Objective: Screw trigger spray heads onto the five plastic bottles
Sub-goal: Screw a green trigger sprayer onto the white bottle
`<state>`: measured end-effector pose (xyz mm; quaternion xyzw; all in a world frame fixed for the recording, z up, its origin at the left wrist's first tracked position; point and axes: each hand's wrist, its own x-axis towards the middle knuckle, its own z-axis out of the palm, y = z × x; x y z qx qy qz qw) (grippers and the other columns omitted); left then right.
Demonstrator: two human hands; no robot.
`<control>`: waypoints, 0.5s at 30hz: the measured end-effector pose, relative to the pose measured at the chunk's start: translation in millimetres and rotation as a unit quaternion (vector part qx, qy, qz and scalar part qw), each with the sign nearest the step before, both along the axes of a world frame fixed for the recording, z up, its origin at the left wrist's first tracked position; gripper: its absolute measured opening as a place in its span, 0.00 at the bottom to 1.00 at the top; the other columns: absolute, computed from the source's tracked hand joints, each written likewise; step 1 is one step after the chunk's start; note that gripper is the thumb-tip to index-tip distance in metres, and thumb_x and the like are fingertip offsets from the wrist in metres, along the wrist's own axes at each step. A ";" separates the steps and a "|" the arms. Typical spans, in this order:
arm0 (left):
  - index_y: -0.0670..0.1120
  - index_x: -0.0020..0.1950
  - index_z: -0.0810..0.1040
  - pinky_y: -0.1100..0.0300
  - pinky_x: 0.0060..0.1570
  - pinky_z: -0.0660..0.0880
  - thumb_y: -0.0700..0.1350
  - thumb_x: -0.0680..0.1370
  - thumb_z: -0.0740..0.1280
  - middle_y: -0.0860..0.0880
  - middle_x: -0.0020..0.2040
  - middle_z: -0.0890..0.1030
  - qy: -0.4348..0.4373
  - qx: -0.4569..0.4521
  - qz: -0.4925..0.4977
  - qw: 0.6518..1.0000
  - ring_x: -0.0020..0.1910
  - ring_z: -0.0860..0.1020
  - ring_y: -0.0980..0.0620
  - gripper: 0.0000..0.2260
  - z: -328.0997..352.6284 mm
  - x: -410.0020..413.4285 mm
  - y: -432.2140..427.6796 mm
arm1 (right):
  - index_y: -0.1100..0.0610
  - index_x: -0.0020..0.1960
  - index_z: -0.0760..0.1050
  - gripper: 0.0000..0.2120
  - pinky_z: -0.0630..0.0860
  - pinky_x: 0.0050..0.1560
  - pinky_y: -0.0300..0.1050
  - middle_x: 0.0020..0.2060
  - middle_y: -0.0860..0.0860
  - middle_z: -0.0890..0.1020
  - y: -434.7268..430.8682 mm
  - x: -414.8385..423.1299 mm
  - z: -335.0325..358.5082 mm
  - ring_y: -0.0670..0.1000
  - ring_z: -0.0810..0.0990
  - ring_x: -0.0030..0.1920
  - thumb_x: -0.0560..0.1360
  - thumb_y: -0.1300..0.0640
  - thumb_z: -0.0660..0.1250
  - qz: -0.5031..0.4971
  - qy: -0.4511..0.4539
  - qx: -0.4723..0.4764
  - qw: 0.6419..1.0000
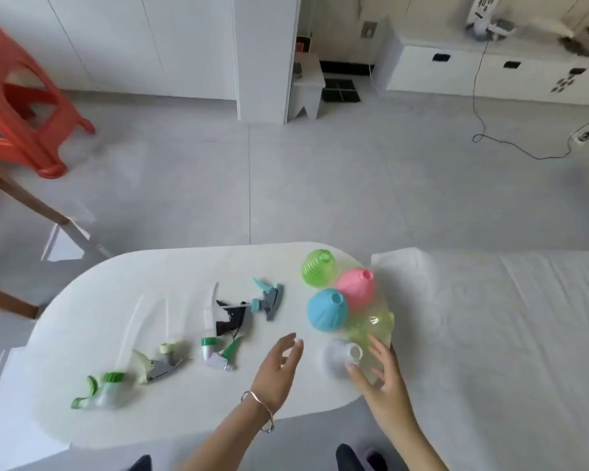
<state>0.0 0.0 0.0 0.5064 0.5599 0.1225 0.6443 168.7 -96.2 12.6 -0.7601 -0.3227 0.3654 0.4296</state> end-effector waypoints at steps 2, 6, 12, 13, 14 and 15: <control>0.50 0.70 0.69 0.68 0.58 0.62 0.55 0.80 0.57 0.54 0.65 0.74 -0.019 0.014 -0.029 0.999 0.60 0.72 0.58 0.19 -29.6 14.8 -4.8 | 0.43 0.61 0.69 0.25 0.70 0.63 0.46 0.60 0.37 0.74 -6.0 0.9 -32.1 0.44 0.72 0.64 0.70 0.60 0.73 -0.020 0.015 -0.001 1.000; 0.54 0.71 0.67 0.69 0.63 0.57 0.58 0.80 0.54 0.61 0.67 0.69 -0.057 0.025 -0.082 0.995 0.64 0.66 0.66 0.21 -83.9 33.2 -5.1 | 0.47 0.64 0.69 0.27 0.71 0.61 0.42 0.61 0.41 0.76 -13.2 3.8 -103.8 0.46 0.74 0.64 0.69 0.59 0.74 -0.028 0.034 0.011 0.999; 0.65 0.60 0.73 0.71 0.64 0.65 0.58 0.80 0.52 0.66 0.61 0.77 -0.149 0.142 -0.104 0.973 0.64 0.71 0.68 0.13 -136.8 48.5 -8.4 | 0.38 0.64 0.67 0.35 0.72 0.53 0.28 0.59 0.34 0.77 -7.0 2.6 -163.8 0.38 0.77 0.59 0.61 0.46 0.78 -0.014 0.028 0.114 0.993; 0.63 0.61 0.74 0.71 0.63 0.65 0.58 0.80 0.52 0.65 0.61 0.78 -0.167 0.152 -0.107 0.968 0.65 0.72 0.65 0.15 -141.8 49.3 -8.7 | 0.39 0.65 0.66 0.36 0.72 0.55 0.30 0.60 0.35 0.77 -6.7 0.3 -171.4 0.40 0.76 0.60 0.61 0.43 0.78 -0.024 0.027 0.141 0.989; 0.60 0.63 0.74 0.68 0.64 0.65 0.59 0.79 0.52 0.62 0.62 0.78 -0.181 0.164 -0.111 0.963 0.65 0.72 0.62 0.17 -145.1 49.8 -9.5 | 0.40 0.65 0.66 0.36 0.72 0.57 0.32 0.61 0.36 0.77 -7.0 -2.1 -176.7 0.41 0.76 0.61 0.60 0.41 0.77 -0.032 0.022 0.165 0.986; 0.58 0.64 0.74 0.65 0.66 0.66 0.61 0.79 0.51 0.60 0.62 0.78 -0.192 0.181 -0.117 0.957 0.66 0.72 0.60 0.20 -148.7 50.2 -10.3 | 0.40 0.65 0.67 0.36 0.72 0.57 0.32 0.61 0.37 0.77 -6.3 -4.5 -180.6 0.42 0.76 0.62 0.60 0.41 0.77 -0.037 0.012 0.187 0.982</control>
